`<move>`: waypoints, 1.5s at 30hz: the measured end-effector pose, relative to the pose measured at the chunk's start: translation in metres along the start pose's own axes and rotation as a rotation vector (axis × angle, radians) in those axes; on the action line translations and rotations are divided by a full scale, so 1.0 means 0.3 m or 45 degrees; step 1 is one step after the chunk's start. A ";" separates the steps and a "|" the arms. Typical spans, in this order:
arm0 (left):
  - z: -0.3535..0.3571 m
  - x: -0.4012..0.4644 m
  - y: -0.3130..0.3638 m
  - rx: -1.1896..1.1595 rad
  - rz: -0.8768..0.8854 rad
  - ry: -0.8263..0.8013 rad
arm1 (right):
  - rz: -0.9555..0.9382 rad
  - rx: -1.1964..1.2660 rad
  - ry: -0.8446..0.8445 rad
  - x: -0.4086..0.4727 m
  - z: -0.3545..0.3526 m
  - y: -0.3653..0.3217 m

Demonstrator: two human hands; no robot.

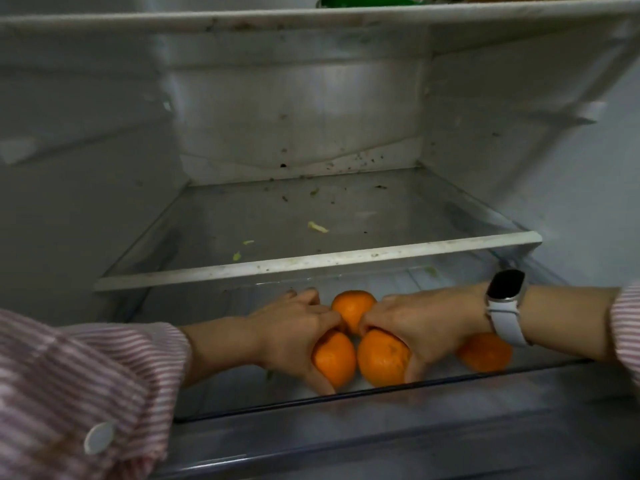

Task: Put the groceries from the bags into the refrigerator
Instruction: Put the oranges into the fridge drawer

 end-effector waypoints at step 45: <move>0.231 -0.663 0.217 -0.383 -1.086 0.554 | 0.296 -0.414 1.335 -0.246 0.302 -0.432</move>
Point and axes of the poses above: each hand's wrist, its own x-axis towards the middle knuckle, its own z-axis out of the palm, y = z × x, the point moved 7 cm from there along x, towards the middle knuckle, and after that the axes turned 11 degrees about -z, right-handed, at the moved point
